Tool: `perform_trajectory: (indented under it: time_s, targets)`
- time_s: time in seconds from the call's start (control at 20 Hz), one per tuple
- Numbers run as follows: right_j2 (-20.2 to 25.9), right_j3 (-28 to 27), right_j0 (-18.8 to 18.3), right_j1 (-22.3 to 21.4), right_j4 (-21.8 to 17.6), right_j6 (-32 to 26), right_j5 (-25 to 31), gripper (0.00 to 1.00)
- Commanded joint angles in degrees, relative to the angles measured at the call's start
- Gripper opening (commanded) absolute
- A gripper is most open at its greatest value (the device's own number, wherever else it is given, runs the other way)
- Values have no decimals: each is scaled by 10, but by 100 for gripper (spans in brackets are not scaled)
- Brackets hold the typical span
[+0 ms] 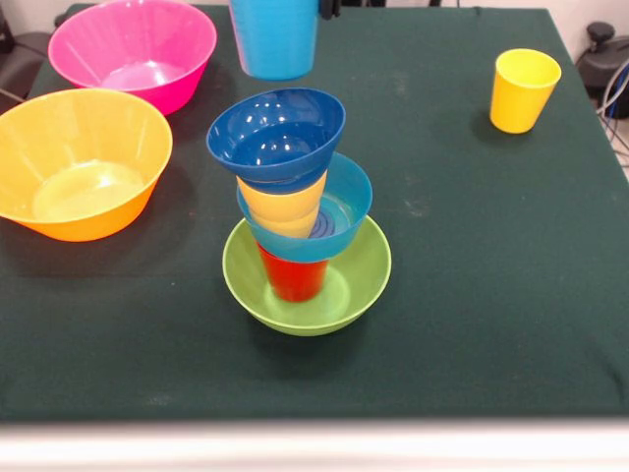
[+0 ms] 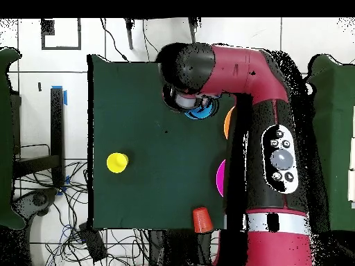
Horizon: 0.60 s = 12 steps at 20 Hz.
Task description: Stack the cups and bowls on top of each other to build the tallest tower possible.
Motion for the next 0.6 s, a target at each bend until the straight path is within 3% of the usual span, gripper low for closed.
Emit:
perform_trajectory:
  time_s: [0.05, 0.6]
  targets:
    - [43, 30, -3, -6, -29, -145, 40, 0]
    - [45, -2, 2, 37, -31, -127, 60, 0]
